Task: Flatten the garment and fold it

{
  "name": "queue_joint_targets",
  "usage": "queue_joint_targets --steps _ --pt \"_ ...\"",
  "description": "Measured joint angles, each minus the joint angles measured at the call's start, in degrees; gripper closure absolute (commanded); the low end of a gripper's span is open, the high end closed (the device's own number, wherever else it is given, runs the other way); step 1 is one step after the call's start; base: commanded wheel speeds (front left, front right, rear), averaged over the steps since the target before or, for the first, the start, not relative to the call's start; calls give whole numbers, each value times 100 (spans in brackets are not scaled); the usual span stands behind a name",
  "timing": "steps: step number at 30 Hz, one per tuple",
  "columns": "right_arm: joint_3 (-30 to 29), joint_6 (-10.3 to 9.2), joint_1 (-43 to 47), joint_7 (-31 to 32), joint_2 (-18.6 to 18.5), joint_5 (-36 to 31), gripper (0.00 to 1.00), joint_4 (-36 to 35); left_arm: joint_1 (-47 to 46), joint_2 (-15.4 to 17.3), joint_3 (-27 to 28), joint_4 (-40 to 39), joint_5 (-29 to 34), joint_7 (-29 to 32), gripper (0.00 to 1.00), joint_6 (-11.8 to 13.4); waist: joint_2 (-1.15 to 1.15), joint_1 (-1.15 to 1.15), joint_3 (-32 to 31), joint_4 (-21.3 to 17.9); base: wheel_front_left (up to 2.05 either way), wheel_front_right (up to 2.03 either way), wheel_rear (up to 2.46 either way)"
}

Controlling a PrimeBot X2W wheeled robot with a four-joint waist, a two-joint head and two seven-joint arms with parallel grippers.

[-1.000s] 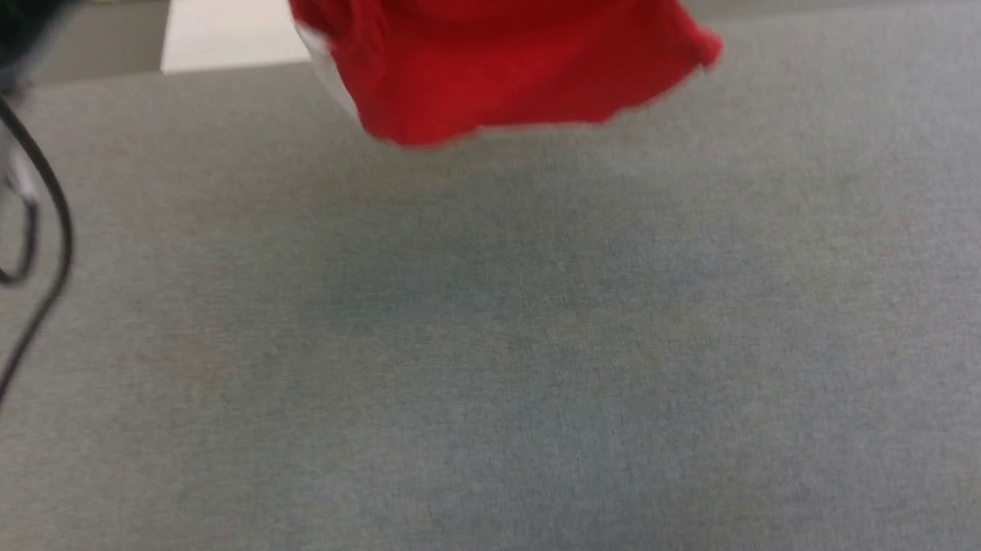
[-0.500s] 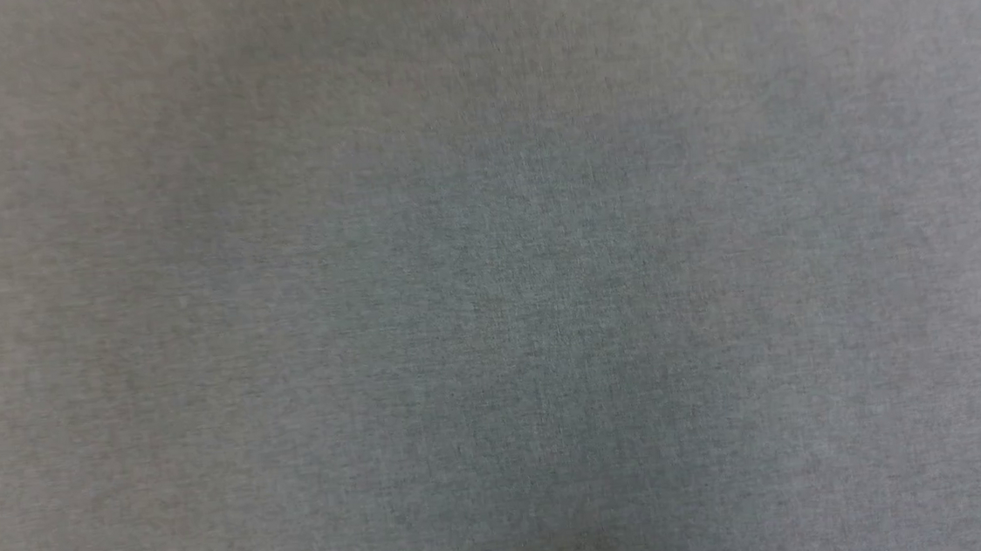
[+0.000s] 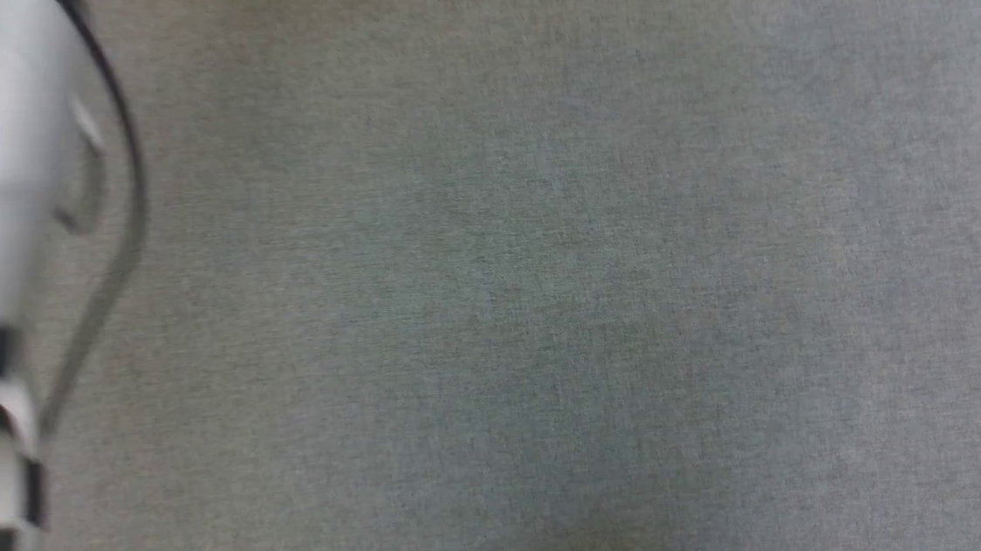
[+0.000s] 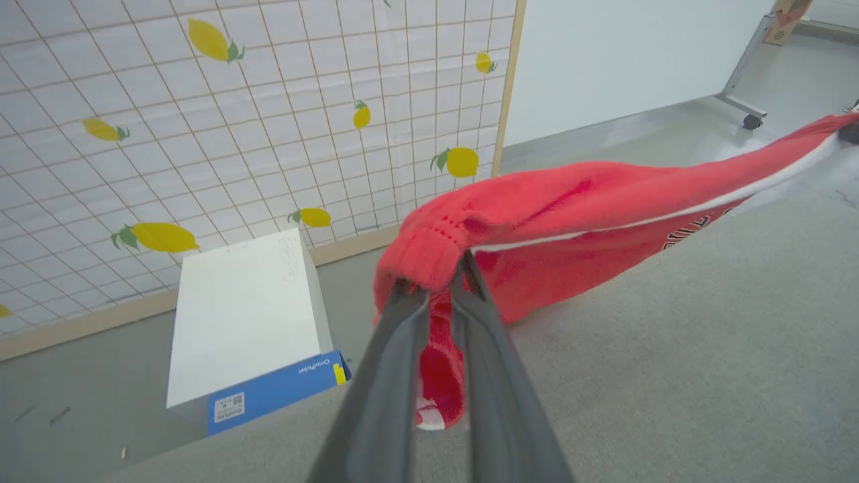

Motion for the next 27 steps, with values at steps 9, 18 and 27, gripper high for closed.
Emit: queue_joint_targets --steps 9,18,27 --pt "393 0 1854 720 -450 383 100 -210 2406 14 -580 -532 -238 -92 100 108 0 -1 -565 115 0 0 0" --pt "377 4 3725 1690 -1145 899 100 -1233 4203 441 -981 -1950 -341 60 100 535 0 -1 -1343 244 0 0 0" --pt "-267 5 5438 2697 -1402 1248 100 -2391 5274 866 -1063 -3055 -691 355 100 992 0 -2 -1976 365 0 0 0"
